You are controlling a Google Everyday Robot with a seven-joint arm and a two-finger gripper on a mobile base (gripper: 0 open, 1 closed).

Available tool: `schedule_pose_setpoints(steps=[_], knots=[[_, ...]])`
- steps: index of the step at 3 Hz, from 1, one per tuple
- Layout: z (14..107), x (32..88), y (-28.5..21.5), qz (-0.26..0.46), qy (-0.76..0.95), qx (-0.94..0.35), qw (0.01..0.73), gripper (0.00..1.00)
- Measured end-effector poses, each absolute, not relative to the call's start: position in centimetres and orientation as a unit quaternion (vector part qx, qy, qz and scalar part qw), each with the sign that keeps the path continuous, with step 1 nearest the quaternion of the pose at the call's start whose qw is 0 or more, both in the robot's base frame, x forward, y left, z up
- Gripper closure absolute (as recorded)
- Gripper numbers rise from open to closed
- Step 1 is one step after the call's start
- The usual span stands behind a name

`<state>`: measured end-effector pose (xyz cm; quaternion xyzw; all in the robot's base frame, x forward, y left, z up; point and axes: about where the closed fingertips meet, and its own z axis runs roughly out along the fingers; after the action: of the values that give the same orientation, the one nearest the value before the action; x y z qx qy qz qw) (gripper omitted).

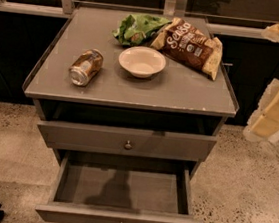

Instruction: Close middle drawer

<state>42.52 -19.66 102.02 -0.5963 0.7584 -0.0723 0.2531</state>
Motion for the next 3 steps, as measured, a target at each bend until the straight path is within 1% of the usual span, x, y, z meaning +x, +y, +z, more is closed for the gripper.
schedule_pose_setpoints(steps=[1,2,3], knots=[[95.6,42.1,-21.0,-0.016,0.767,-0.577,0.282,0.00],[85.7,41.9,-21.8,0.072,0.796,-0.519,0.304,0.00],[76.1,41.6,-21.5,0.149,0.823,-0.475,0.273,0.12]])
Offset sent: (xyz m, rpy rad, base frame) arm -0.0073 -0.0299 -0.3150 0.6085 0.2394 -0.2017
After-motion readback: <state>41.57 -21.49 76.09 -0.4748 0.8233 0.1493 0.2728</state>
